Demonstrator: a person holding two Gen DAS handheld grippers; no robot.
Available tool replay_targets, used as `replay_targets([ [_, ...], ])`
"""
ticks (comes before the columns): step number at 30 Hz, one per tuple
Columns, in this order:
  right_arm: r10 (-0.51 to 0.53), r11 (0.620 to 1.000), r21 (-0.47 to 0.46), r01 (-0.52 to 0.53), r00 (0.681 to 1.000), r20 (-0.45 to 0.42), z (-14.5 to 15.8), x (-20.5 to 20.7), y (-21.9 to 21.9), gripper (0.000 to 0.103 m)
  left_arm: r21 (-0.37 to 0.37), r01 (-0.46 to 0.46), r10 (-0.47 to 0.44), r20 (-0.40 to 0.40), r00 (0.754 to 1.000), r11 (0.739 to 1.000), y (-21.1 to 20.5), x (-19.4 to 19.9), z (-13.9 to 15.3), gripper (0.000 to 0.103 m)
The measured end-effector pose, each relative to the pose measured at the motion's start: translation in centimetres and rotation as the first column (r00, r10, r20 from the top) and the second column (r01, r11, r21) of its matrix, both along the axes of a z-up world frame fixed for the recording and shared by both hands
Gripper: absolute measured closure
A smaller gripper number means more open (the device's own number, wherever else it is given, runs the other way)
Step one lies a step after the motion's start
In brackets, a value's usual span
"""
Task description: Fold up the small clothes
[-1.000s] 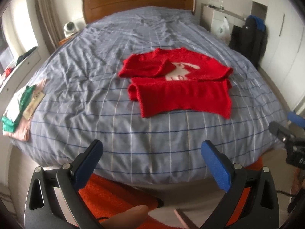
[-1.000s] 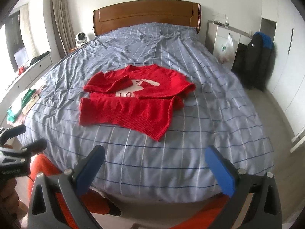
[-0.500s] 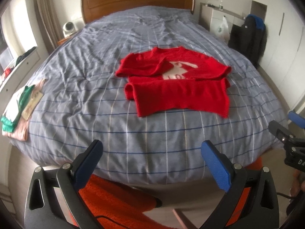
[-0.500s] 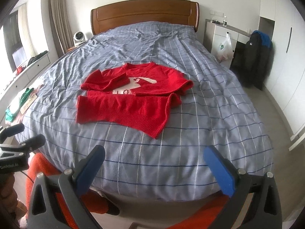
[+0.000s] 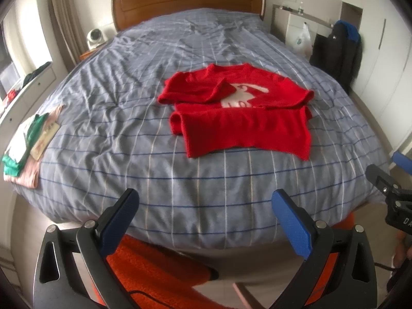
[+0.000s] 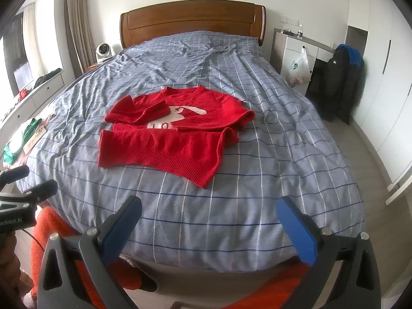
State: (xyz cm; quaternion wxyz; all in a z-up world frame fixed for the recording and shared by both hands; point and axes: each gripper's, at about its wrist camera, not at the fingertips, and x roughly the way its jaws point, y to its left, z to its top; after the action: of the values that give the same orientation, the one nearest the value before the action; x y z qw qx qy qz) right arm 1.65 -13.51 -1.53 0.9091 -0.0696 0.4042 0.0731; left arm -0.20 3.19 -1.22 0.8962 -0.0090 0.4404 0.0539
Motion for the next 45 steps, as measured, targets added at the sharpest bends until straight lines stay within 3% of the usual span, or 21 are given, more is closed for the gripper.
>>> replay_targets([
  [16,0.001,1.000,-0.013,-0.001,1.000,-0.001,-0.2,-0.2,0.1,0.000,0.011,0.008,-0.008,-0.003,1.000,1.000,-0.6,-0.4,-0.2,0.001],
  [34,0.011,1.000,-0.014,-0.012,0.999,-0.032,-1.2,0.1,0.3,0.000,0.108,-0.007,0.011,-0.031,0.999,0.994,-0.4,0.7,-1.7,0.000],
  [38,0.058,0.998,0.037,-0.057,0.998,-0.035,-2.3,1.8,-0.6,0.000,0.029,-0.015,0.016,-0.017,1.000,0.999,2.7,3.3,-4.1,0.000],
  [41,0.133,0.989,0.076,-0.128,0.989,-0.069,-5.4,5.7,-2.3,0.000,-0.079,-0.023,0.017,-0.072,0.997,0.997,6.3,8.2,-7.8,0.001],
  [43,0.168,0.980,0.139,-0.142,0.964,-0.207,-8.9,10.2,-3.7,0.000,-0.106,-0.013,0.000,-0.117,0.993,0.994,7.4,11.1,-9.7,0.001],
  [45,0.170,0.962,0.255,-0.098,0.945,-0.279,-11.0,13.3,-4.8,0.005,-0.141,-0.017,-0.003,-0.137,0.991,0.990,8.0,13.5,-11.2,0.002],
])
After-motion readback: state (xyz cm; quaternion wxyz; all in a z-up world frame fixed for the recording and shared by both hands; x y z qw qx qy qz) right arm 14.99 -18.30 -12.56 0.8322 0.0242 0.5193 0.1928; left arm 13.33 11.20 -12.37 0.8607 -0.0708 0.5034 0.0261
